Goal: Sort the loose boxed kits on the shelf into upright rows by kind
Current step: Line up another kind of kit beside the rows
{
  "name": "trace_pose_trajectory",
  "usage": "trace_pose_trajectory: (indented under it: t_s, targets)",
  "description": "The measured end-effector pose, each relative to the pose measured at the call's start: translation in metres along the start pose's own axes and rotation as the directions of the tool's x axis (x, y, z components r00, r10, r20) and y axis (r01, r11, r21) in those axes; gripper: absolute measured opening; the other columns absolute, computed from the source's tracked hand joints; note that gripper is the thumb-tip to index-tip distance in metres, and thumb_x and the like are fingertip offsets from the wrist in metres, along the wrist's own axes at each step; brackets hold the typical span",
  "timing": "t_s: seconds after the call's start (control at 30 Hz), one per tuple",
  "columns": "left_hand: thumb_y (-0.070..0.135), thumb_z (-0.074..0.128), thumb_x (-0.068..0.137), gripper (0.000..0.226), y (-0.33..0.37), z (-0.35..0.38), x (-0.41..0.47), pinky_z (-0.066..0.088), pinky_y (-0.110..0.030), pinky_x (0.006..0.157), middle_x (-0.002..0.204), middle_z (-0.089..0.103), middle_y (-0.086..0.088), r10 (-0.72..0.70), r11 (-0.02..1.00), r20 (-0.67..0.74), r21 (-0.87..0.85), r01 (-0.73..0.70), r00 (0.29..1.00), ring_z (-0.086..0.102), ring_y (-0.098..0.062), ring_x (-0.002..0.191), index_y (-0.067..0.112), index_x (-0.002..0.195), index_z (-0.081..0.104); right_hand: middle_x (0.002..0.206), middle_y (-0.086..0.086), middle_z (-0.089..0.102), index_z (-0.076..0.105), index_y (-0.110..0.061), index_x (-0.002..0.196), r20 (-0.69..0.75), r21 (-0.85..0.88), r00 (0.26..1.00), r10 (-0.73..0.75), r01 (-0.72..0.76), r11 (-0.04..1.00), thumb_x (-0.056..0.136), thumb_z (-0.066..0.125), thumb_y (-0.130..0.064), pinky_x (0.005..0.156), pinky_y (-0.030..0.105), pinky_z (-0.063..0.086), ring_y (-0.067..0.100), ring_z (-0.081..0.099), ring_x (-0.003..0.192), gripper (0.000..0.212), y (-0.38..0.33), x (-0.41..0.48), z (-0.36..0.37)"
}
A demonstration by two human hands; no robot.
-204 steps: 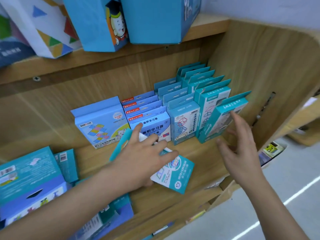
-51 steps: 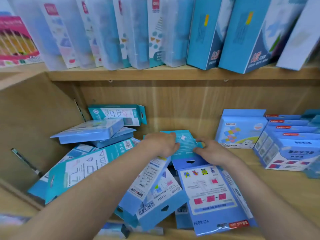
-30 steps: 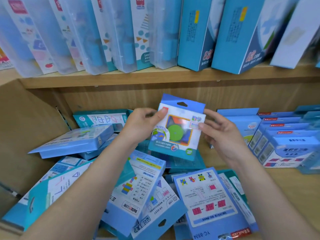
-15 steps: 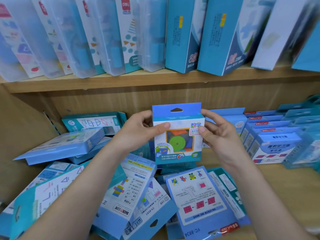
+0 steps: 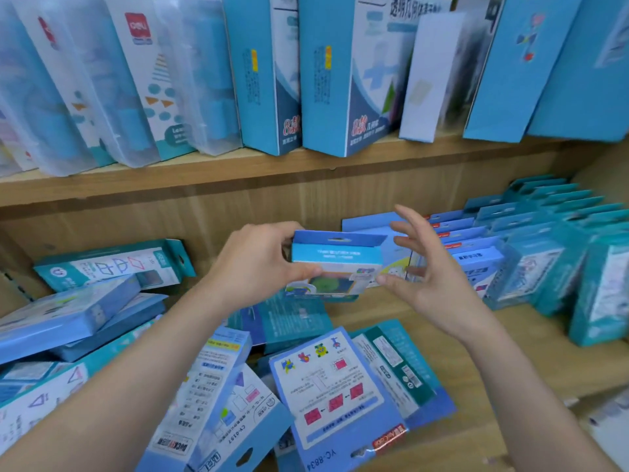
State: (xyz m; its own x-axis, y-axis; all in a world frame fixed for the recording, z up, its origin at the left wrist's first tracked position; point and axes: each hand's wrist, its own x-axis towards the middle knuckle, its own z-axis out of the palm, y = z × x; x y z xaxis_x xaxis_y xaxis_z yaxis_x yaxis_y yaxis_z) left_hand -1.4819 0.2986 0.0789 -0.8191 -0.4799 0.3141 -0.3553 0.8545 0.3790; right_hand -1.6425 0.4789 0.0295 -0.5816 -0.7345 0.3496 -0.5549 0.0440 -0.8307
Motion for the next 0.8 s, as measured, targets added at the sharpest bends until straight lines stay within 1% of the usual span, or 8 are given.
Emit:
trace_pose_trajectory:
  t_s: [0.1, 0.2, 0.27, 0.33, 0.4, 0.53, 0.63, 0.8]
  targets:
    - [0.049, 0.076, 0.069, 0.030, 0.011, 0.014, 0.003, 0.051, -0.029, 0.071, 0.076, 0.069, 0.016, 0.031, 0.995, 0.047, -0.096, -0.026, 0.998, 0.062, -0.003, 0.073, 0.033, 0.092, 0.065, 0.116, -0.011, 0.062, 0.037, -0.061, 0.125, 0.099, -0.166, 0.994, 0.040, -0.024, 0.986, 0.066, 0.081, -0.034, 0.090, 0.037, 0.050, 0.011, 0.060, 0.105, 0.078, -0.001, 0.017, -0.001]
    - [0.037, 0.080, 0.070, 0.033, -0.002, 0.021, 0.014, 0.052, -0.030, 0.075, 0.085, 0.070, 0.011, -0.056, 0.968, 0.102, -0.238, 0.079, 0.993, 0.065, -0.013, 0.077, 0.026, 0.093, 0.058, 0.092, -0.006, 0.071, 0.055, -0.054, 0.100, 0.078, -0.151, 0.993, 0.090, -0.078, 0.986, 0.056, 0.081, -0.038, 0.078, 0.047, 0.055, 0.016, 0.069, 0.084, 0.054, 0.016, 0.026, -0.002]
    - [0.034, 0.072, 0.079, 0.031, -0.020, 0.020, 0.023, 0.047, -0.031, 0.077, 0.094, 0.067, 0.004, -0.188, 0.982, 0.206, 0.062, 0.179, 0.960, 0.062, -0.022, 0.089, 0.021, 0.099, 0.053, 0.087, -0.006, 0.071, 0.055, -0.049, 0.094, 0.049, -0.232, 0.993, 0.108, -0.094, 0.968, 0.060, 0.082, -0.033, 0.074, 0.046, 0.055, 0.017, 0.068, 0.080, 0.046, 0.026, 0.027, -0.005]
    - [0.037, 0.060, 0.086, 0.029, -0.038, 0.020, 0.025, 0.044, -0.029, 0.074, 0.104, 0.064, -0.003, -0.340, 0.873, 0.338, 0.460, 0.161, 0.878, 0.060, -0.026, 0.096, 0.016, 0.103, 0.052, 0.086, -0.009, 0.071, 0.055, -0.046, 0.090, 0.016, -0.306, 0.992, 0.123, -0.112, 0.945, 0.064, 0.083, -0.031, 0.073, 0.043, 0.054, 0.016, 0.067, 0.079, 0.041, 0.033, 0.027, -0.007]
    - [0.038, 0.053, 0.090, 0.032, -0.054, 0.027, 0.023, 0.046, -0.029, 0.069, 0.103, 0.063, -0.006, -0.460, 0.792, 0.444, 0.596, 0.130, 0.769, 0.062, -0.025, 0.083, 0.011, 0.106, 0.054, 0.083, -0.011, 0.071, 0.056, -0.041, 0.091, 0.015, -0.337, 0.990, 0.141, -0.128, 0.933, 0.066, 0.084, -0.030, 0.073, 0.040, 0.054, 0.015, 0.067, 0.078, 0.039, 0.037, 0.026, -0.008]
    - [0.030, 0.059, 0.091, 0.033, -0.077, 0.046, 0.026, 0.054, -0.029, 0.054, 0.086, 0.064, -0.015, -0.615, 0.781, 0.569, 0.347, 0.519, 0.546, 0.061, -0.020, 0.053, 0.001, 0.106, 0.055, 0.079, -0.015, 0.069, 0.057, -0.038, 0.093, 0.028, -0.337, 0.985, 0.168, -0.149, 0.930, 0.066, 0.084, -0.032, 0.069, 0.036, 0.053, 0.011, 0.065, 0.076, 0.039, 0.039, 0.029, -0.005]
    - [0.009, 0.063, 0.088, 0.008, -0.075, 0.047, 0.028, 0.045, -0.018, 0.039, 0.076, 0.064, -0.012, -0.633, 0.725, 0.507, 0.121, 0.678, 0.585, 0.053, -0.008, 0.035, 0.009, 0.095, 0.058, 0.082, -0.013, 0.071, 0.057, -0.044, 0.086, 0.032, -0.273, 0.984, 0.175, -0.160, 0.949, 0.065, 0.084, -0.031, 0.071, 0.040, 0.054, 0.011, 0.067, 0.077, 0.037, 0.044, 0.035, -0.006]
    - [-0.001, 0.058, 0.086, 0.017, -0.061, 0.039, 0.028, 0.051, -0.016, 0.047, 0.078, 0.064, -0.012, -0.585, 0.601, 0.428, -0.341, 0.723, 0.688, 0.055, -0.013, 0.055, 0.007, 0.088, 0.072, 0.083, -0.004, 0.074, 0.063, -0.032, 0.092, 0.041, -0.011, 0.983, 0.181, -0.181, 0.983, 0.067, 0.084, -0.013, 0.076, 0.047, 0.056, 0.016, 0.071, 0.076, 0.038, 0.046, 0.046, -0.012]
